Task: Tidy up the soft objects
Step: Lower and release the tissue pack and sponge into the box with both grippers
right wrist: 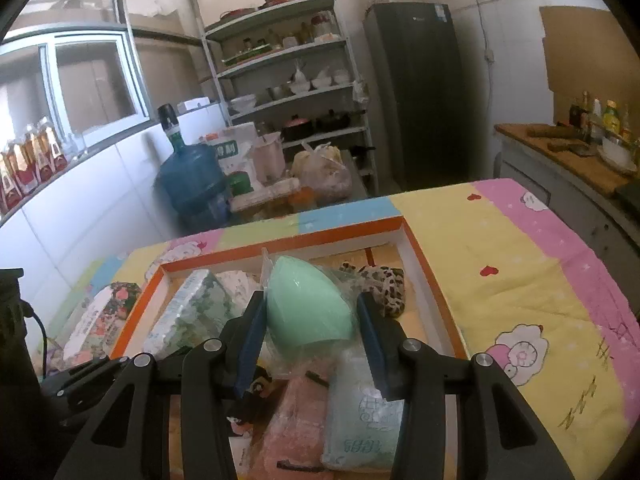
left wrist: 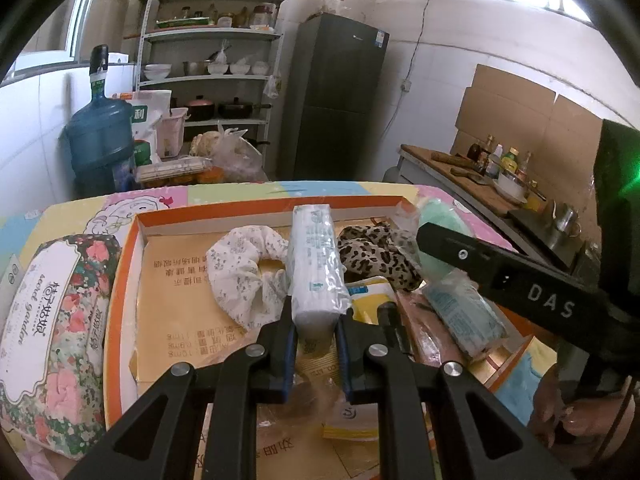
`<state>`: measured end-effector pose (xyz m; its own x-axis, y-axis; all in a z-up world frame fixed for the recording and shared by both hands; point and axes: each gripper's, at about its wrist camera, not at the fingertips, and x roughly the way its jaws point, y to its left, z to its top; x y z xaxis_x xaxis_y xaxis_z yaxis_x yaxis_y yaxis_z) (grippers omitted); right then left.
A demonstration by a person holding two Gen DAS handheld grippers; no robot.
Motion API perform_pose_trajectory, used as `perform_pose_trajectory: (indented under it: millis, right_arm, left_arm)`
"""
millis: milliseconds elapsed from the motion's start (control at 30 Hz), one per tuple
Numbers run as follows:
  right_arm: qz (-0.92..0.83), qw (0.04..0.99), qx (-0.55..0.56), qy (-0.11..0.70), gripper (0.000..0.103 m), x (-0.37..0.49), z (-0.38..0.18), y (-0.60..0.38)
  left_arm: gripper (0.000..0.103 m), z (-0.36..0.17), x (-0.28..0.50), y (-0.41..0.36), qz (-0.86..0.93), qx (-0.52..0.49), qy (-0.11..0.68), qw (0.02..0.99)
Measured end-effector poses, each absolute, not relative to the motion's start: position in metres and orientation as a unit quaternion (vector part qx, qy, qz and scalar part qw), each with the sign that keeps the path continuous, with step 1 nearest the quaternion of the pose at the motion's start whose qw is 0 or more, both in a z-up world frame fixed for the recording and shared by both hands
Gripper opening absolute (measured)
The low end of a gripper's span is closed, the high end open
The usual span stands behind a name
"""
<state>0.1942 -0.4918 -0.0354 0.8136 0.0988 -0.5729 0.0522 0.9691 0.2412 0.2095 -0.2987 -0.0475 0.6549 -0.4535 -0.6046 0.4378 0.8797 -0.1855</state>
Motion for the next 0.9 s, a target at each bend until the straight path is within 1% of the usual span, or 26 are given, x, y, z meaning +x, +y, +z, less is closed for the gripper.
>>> perform_pose_trajectory:
  millis: [100, 200, 267, 300, 333, 367, 567, 633, 700, 900]
  right_arm:
    - [0.012, 0.943, 0.123, 0.31, 0.047, 0.197, -0.038, -0.492]
    - [0.014, 0.942, 0.125, 0.312, 0.047, 0.199, -0.04, -0.492]
    - [0.016, 0.942, 0.126, 0.312, 0.048, 0.199, -0.04, -0.492]
    - [0.016, 0.942, 0.128, 0.311, 0.049, 0.199, -0.04, -0.493]
    - [0.018, 0.942, 0.13, 0.31, 0.049, 0.199, -0.041, -0.493]
    - [0.018, 0.942, 0.132, 0.309, 0.049, 0.199, -0.041, -0.494]
    - [0.023, 0.941, 0.138, 0.307, 0.051, 0.199, -0.043, -0.496]
    - [0.029, 0.94, 0.141, 0.309, 0.054, 0.199, -0.043, -0.496]
    - [0.031, 0.94, 0.142, 0.31, 0.06, 0.199, -0.043, -0.495]
    - [0.031, 0.942, 0.145, 0.303, 0.061, 0.196, -0.041, -0.495]
  left_arm:
    - [0.018, -0.047, 0.21, -0.299, -0.248, -0.014, 0.337, 0.908]
    - [0.022, -0.047, 0.211, -0.299, -0.245, -0.014, 0.339, 0.908]
    - [0.035, -0.048, 0.212, -0.299, -0.24, -0.013, 0.341, 0.909]
    - [0.039, -0.047, 0.212, -0.299, -0.238, -0.013, 0.34, 0.91]
    - [0.046, -0.047, 0.21, -0.3, -0.237, -0.014, 0.339, 0.91]
    - [0.05, -0.047, 0.21, -0.299, -0.236, -0.016, 0.339, 0.91]
    - [0.052, -0.047, 0.211, -0.294, -0.23, -0.029, 0.344, 0.91]
    - [0.052, -0.046, 0.21, -0.293, -0.224, -0.031, 0.344, 0.911]
    - [0.052, -0.046, 0.21, -0.29, -0.221, -0.033, 0.343, 0.912]
    - [0.052, -0.041, 0.205, -0.285, -0.21, -0.037, 0.333, 0.919]
